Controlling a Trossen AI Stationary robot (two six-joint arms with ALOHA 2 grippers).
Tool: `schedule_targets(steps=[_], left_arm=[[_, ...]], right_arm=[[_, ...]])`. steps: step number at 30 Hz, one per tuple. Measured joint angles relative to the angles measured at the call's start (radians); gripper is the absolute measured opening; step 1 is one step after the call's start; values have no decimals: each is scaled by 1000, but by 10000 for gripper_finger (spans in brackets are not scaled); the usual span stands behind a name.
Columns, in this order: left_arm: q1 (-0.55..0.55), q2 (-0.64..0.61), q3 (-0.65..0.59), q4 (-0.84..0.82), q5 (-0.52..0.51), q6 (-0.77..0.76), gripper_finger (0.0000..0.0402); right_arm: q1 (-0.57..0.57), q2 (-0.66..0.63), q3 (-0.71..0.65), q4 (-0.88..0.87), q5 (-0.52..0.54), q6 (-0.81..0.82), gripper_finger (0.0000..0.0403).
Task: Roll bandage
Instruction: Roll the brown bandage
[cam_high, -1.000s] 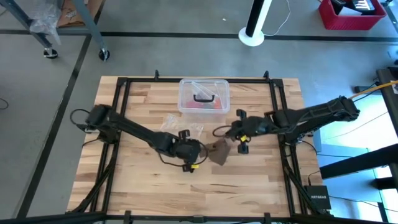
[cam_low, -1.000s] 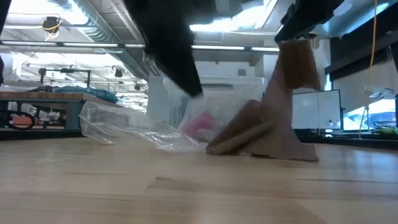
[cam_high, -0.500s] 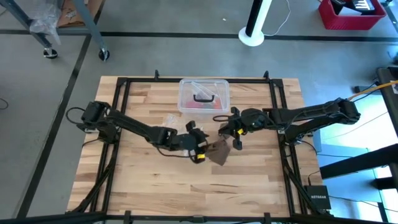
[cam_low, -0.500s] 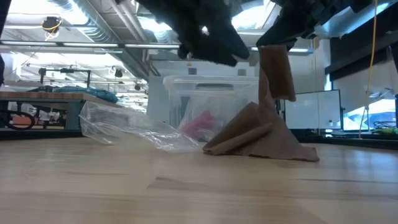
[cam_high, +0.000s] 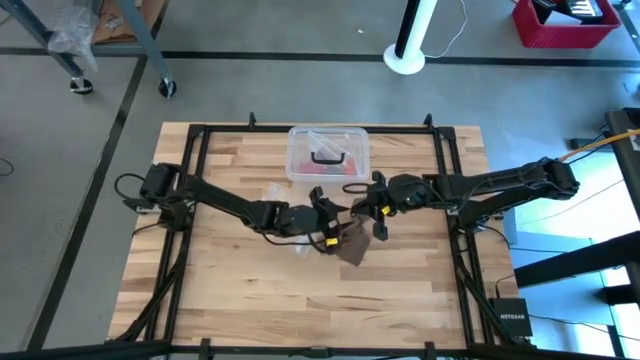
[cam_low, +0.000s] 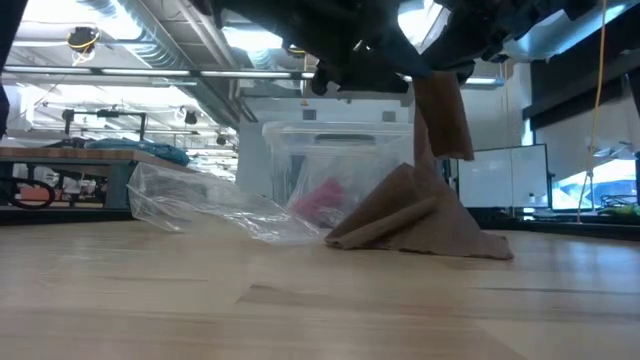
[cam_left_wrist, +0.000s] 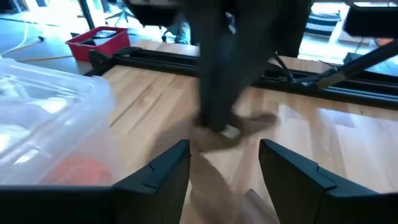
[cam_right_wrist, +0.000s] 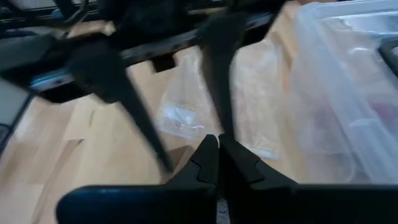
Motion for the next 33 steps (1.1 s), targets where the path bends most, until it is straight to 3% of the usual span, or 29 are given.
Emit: schedule_targets(steps=[12, 15, 25, 33], left_arm=[[35, 13, 0, 57, -2, 14, 177], [35, 13, 0, 60, -3, 33, 152], [35, 13, 0, 60, -2, 85, 16], [34, 13, 0, 60, -2, 97, 3]], right_arm=[[0, 13, -1, 106, 6, 1, 6], [0, 13, -1, 129, 5, 2, 4], [0, 17, -1, 149, 2, 1, 8], [0, 17, 0, 149, 1, 1, 9]])
